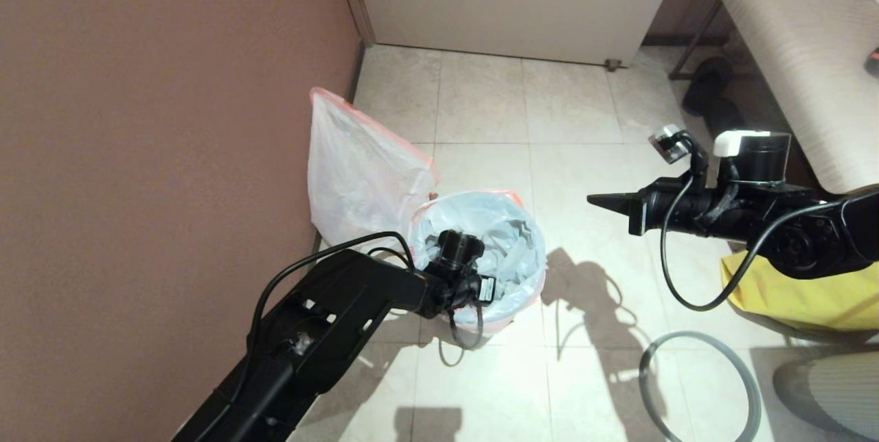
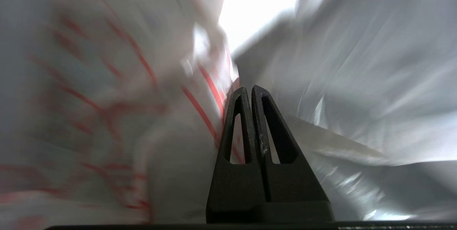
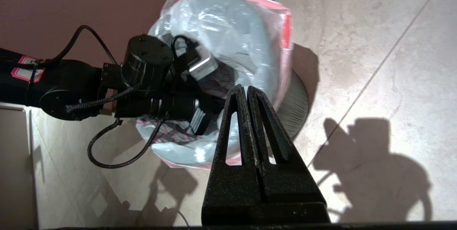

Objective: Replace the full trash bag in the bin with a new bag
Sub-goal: Put the new garbage bag on the trash can, then place the trash can ring on the trash can

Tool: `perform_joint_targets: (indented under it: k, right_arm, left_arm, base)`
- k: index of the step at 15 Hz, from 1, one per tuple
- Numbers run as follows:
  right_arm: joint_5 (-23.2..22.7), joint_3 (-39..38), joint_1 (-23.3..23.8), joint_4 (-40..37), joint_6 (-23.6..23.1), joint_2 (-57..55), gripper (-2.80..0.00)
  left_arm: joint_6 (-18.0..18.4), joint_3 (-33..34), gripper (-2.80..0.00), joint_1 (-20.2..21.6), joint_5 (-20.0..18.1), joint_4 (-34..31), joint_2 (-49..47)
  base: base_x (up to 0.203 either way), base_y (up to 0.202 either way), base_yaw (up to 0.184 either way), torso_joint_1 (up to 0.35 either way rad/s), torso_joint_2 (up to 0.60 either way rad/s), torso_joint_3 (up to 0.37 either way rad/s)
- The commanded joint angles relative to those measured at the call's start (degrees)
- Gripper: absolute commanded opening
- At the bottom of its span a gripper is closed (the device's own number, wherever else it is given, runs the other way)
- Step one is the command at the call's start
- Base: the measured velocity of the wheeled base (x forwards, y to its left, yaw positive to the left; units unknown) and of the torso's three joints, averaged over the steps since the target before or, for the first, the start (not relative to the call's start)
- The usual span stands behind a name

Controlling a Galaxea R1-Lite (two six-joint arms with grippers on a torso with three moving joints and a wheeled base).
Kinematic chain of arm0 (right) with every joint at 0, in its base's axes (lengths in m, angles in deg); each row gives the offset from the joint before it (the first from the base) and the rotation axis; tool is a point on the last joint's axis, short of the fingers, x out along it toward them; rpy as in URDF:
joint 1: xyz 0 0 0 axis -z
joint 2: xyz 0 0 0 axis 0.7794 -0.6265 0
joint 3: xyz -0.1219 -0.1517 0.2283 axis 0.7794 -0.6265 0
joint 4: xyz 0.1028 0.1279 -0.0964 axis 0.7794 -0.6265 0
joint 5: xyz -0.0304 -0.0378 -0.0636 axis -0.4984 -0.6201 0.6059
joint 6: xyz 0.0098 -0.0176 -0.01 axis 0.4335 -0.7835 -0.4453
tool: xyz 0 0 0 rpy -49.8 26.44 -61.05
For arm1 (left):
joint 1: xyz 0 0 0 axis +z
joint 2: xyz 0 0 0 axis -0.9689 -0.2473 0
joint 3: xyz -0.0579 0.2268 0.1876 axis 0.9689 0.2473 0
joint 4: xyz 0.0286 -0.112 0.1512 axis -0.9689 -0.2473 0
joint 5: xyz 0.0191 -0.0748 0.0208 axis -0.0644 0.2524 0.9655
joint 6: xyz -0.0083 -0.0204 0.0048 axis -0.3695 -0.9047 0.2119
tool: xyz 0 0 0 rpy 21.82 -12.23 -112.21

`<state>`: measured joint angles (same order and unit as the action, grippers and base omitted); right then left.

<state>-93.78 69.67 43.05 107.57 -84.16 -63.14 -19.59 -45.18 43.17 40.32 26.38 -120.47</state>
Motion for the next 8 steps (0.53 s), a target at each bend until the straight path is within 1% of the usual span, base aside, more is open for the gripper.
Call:
perform_joint_targets:
  k: [1,3,5,6,7,8]
  right_arm:
    - [-0.2,0.0,-0.3,0.2,0.0,-0.1,-2.8]
    - [-0.2,0.0,-0.7,0.2,0.0,-0.5,-2.8]
    - [0.0,-0.3,-2.3,0.2,0.0,-1.0,-2.8]
    - [0.0,-0.5,-3.2,0.3,0.1,-1.4,-2.8]
    - [0.3,-0.8,-4.4,0.6,0.0,-1.9,-2.8]
    - [0.6,-1.4,-5.7,2.0,0.4,-2.7,-2.8]
  left_arm:
    - [-0.1,0.0,-2.8,-1.1,1.4,2.5,2.3]
    - [-0.5,0.0,-2.8,-2.2,4.2,3.9,6.7]
    - [-3.1,0.4,-2.8,-2.8,7.2,4.1,12.4]
    - [-5.5,1.0,-2.8,-2.9,9.7,4.1,15.6]
    - [-8.2,1.6,-2.8,-2.8,14.1,4.2,17.9]
    - [-11.2,1.9,-2.8,-2.1,19.9,4.3,19.8]
  base:
    - [0.0,0.0,0.0,0.0,0.0,0.0]
    - [0.0,0.0,0.0,0.0,0.0,0.0]
    - [0.0,0.0,0.0,0.0,0.0,0.0]
    - [0.0,0.0,0.0,0.0,0.0,0.0]
    - [0.0,0.0,0.0,0.0,0.0,0.0]
    - [0.0,0.0,0.0,0.0,0.0,0.0]
